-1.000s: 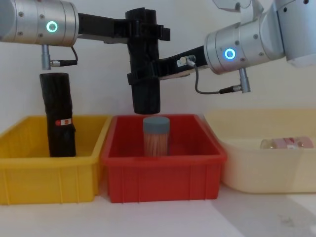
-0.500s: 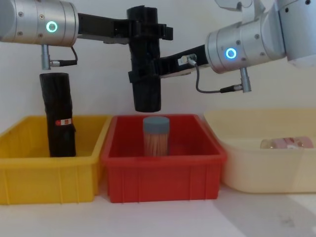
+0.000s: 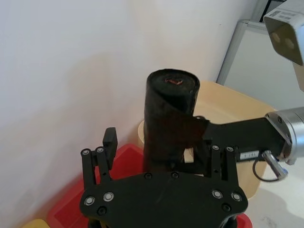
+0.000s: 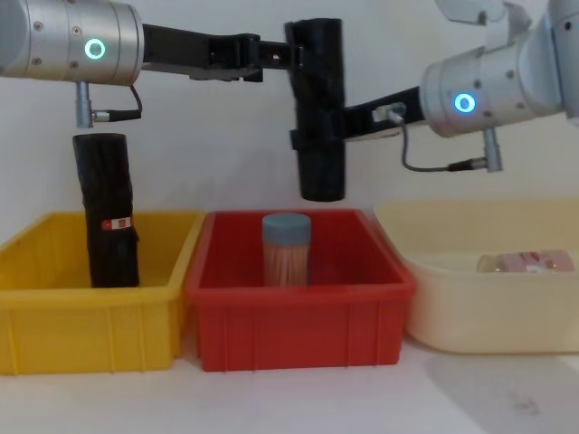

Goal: Pick up the garbage bag with the one hand and transfer it to the other hand.

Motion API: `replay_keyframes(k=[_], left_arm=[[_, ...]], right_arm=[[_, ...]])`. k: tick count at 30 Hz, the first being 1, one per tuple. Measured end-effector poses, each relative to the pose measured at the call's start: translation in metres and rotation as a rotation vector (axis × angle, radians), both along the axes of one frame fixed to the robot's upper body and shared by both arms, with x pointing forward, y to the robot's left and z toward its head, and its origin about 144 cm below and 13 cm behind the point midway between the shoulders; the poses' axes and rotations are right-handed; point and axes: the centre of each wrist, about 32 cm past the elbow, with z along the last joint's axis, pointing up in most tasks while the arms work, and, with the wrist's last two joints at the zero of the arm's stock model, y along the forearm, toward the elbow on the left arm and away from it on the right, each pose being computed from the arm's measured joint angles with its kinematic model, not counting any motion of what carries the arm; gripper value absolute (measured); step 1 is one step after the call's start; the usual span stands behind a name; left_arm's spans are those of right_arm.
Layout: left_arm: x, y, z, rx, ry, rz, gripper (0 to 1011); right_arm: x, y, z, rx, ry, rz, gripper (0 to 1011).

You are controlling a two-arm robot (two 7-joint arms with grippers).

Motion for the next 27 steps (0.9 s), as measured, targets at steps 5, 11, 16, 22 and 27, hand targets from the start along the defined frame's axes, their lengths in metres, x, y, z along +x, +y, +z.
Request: replay_keyframes(k=[5, 11, 16, 22, 27], left_arm=[[0.0, 0.0, 0.0, 0.0, 0.0, 0.0, 1001], [0.0, 0.0, 0.0, 0.0, 0.0, 0.0, 1001], [0.0, 0.0, 0.0, 0.0, 0.0, 0.0, 1001], [0.0, 0.0, 0.0, 0.0, 0.0, 0.0, 1001], [0.0, 0.0, 0.0, 0.0, 0.0, 0.0, 1001]], right_arm=[[0.001, -0.013, -0.002, -0.013, -0.003, -0.062, 466], [0.002, -0.035, -0.004, -0.041, -0.004, -0.16, 466], [0.002, -0.051, -0.005, -0.069, -0.003, -0.231, 466], [0.004, -0.075, -0.007, -0.111, 0.005, -0.33, 604], [0.005, -0.093, -0.009, -0.148, 0.013, -0.403, 763]])
